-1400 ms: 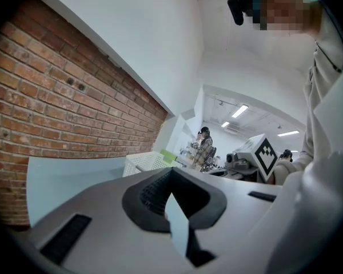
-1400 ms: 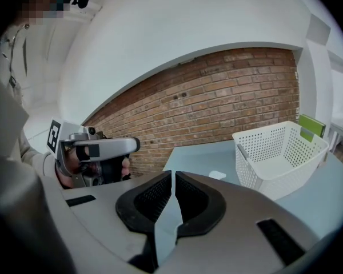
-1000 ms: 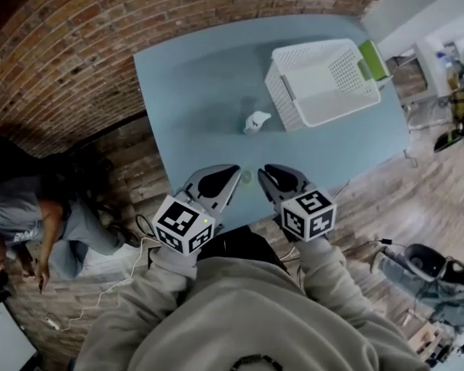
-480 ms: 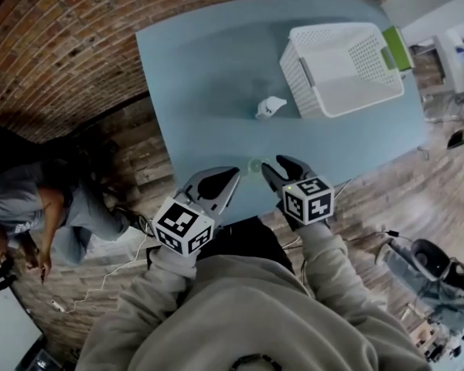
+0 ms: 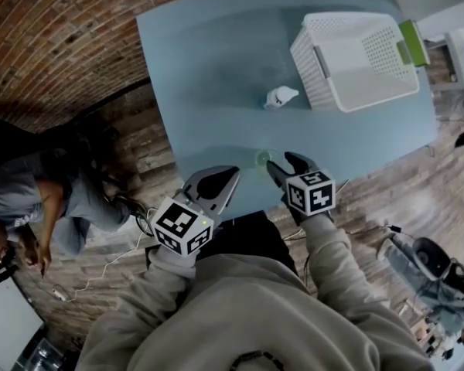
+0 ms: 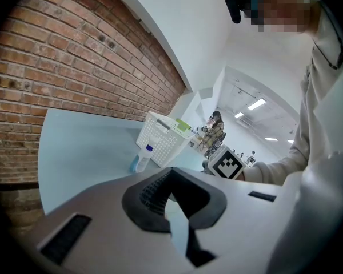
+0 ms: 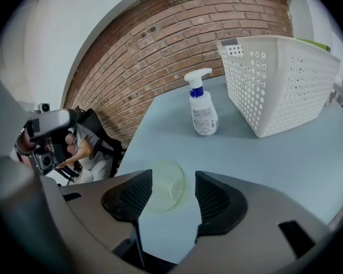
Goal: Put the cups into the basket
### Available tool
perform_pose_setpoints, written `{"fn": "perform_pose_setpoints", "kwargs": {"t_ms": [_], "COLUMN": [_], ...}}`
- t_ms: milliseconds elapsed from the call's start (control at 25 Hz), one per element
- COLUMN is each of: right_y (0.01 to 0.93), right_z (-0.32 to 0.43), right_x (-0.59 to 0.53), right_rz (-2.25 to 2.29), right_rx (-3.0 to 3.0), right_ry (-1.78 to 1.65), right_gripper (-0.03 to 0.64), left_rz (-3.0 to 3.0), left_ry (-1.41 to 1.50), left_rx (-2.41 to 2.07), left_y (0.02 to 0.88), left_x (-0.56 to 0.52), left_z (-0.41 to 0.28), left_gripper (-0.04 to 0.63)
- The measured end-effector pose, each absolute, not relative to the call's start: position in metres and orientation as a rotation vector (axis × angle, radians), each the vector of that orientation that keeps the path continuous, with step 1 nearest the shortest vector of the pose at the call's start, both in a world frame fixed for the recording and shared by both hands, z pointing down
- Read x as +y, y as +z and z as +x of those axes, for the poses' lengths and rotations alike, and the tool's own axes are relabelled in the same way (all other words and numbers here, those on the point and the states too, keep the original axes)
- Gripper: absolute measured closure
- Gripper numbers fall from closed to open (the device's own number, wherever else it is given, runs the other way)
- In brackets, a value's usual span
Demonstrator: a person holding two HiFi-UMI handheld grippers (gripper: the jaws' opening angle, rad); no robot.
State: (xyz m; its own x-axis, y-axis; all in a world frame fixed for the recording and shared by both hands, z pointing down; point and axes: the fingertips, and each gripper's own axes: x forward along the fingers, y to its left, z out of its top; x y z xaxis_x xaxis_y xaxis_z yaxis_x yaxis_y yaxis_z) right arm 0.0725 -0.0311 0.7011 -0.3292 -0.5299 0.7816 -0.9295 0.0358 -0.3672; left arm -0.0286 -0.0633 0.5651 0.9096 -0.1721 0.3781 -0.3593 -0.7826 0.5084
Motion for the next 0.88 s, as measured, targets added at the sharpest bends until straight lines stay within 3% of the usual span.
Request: {"fn": "perform_pose_setpoints", "kwargs": {"t_ms": [560,720,880], "right_y": [0.735,0.736,0.736], "right_z": [0.075,0.079,0.085], "right_x": [-0.028,-0.030,-0.032], "right_rz": [1.437,1.446,1.476], "right_rx": [-1.798,-1.775,-1.736], "right_ry": [1.253,1.192,1.113], "right_gripper": [0.398,0.521,0.578], "left_rz": [2.434,2.426,2.422], "left_ry": [0.432,0.432,0.431], "left_rx": [-0.399,-0.407,-0.413], "left_y": [0.583,0.586,0.587], "left_x": [-0.059,-0.057,-0.058], "left_z": [-0.039,-0.043,-0.045], "left_gripper": [0.600,0.598,0.600]}}
